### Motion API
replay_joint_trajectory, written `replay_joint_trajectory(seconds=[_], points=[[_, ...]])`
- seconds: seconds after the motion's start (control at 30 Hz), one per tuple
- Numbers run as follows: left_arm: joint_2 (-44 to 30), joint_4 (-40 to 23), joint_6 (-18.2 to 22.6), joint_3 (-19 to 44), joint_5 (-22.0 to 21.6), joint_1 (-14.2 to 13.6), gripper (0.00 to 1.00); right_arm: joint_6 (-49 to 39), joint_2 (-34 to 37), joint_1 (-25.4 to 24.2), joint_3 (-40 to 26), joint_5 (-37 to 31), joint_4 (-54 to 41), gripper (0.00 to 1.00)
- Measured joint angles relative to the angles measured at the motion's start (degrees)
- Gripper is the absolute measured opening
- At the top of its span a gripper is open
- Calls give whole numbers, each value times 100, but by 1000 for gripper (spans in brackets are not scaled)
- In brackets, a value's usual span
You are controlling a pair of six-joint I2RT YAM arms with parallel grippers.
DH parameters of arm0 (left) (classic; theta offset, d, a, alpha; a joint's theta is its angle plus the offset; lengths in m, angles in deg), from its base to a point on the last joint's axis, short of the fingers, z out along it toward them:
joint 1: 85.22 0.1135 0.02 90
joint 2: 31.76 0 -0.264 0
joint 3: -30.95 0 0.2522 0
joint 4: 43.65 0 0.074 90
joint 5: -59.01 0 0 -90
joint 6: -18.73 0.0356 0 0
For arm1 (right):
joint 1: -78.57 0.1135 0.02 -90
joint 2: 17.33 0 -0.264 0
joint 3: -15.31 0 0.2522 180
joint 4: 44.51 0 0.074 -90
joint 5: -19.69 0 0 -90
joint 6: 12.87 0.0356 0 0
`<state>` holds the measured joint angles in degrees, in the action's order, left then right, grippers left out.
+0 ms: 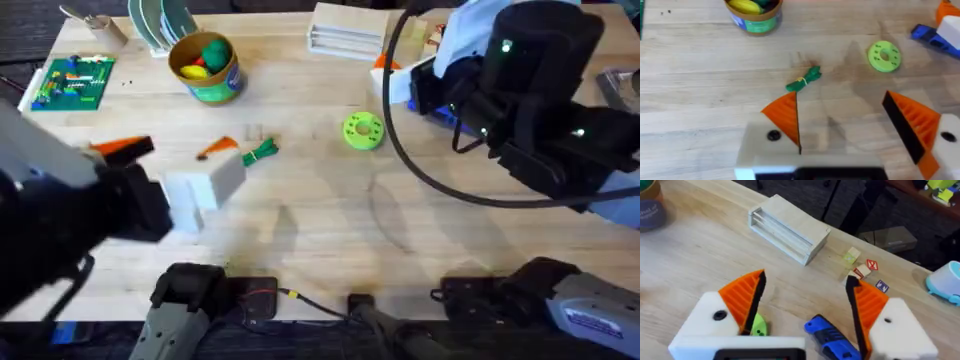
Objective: Pick up the gripper from the table and insert it into the empty holder that is missing its gripper. Then pick up a screw, insert it into the mounting hole, and use the screwdriver to tighten it. Finally, clean up the table by picking up the vegetable and placing it into the bucket.
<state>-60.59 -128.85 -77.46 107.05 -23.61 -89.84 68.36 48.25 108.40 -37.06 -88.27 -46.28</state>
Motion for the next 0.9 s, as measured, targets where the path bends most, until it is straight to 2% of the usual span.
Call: replay_joint_trajectory(seconds=[0.1,0.3,0.6,0.9], points=[[-436,80,25,193,-398,0,993,80,0,2,0,0,-26,992],[-947,78,51,199,-877,0,993,131,0,2,0,0,-179,992],[-1336,69,82,199,-1081,0,993,150,0,2,0,0,-181,991],[-1913,69,84,199,-1634,0,993,152,0,2,0,1,-181,991]])
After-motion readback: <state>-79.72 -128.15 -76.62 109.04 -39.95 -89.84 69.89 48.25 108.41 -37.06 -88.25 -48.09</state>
